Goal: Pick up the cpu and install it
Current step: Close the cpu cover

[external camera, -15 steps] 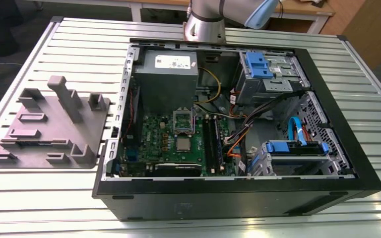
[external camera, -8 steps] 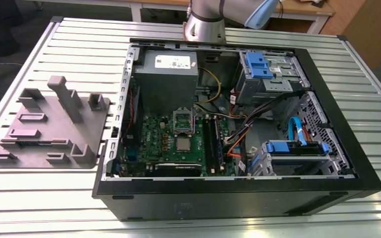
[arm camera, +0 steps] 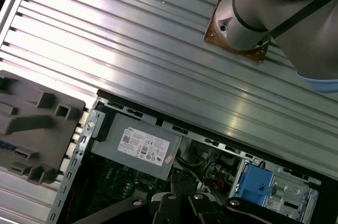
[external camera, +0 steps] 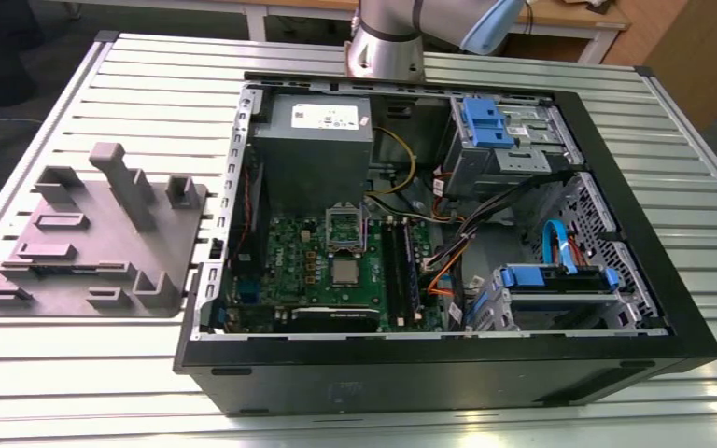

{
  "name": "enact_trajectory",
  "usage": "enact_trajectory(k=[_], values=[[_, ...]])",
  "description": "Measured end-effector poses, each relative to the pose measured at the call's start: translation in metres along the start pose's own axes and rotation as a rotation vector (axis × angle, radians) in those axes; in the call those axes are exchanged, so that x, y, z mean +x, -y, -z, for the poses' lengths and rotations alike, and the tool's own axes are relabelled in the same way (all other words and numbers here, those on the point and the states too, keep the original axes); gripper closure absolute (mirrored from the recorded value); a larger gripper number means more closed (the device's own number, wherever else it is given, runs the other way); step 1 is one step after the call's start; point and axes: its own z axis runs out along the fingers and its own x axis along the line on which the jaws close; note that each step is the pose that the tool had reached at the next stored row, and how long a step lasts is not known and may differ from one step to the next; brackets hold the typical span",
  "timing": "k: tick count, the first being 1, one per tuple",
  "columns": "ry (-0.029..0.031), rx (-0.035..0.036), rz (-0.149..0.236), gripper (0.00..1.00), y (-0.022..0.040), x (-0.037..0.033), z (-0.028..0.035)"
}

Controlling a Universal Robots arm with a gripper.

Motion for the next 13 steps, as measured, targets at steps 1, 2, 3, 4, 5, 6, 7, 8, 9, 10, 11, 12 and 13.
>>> enact_trajectory(k=[1, 2, 3, 4, 5, 6, 7, 8, 9, 10, 11, 12, 13], values=[[0.0001, -0.0001, 0.000, 0.89, 0.0001, 0.0001, -0.0018], [0.0000, 0.0000, 0.000, 0.89, 0.0003, 0.0001, -0.0036], [0.0001, -0.0001, 0.000, 0.89, 0.0004, 0.0002, -0.0054], [0.0001, -0.0001, 0.000, 0.89, 0.0005, 0.0003, -0.0071], [0.0001, 0.0000, 0.000, 0.89, 0.0006, 0.0003, -0.0084], [0.0001, 0.0000, 0.000, 0.89, 0.0007, 0.0004, -0.0096], [0.0000, 0.0001, 0.000, 0.89, 0.0008, 0.0004, -0.0111], [0.0000, 0.0001, 0.000, 0.89, 0.0009, 0.0005, -0.0127], [0.0002, 0.0000, 0.000, 0.89, 0.0011, 0.0006, -0.0141], [0.0002, -0.0001, 0.000, 0.89, 0.0013, 0.0007, -0.0152], [0.0001, 0.0000, 0.000, 0.89, 0.0015, 0.0007, -0.0160], [0.0001, 0.0001, 0.000, 0.89, 0.0019, 0.0009, -0.0166], [0.0000, 0.0002, 0.000, 0.89, 0.0024, 0.0011, -0.0172]])
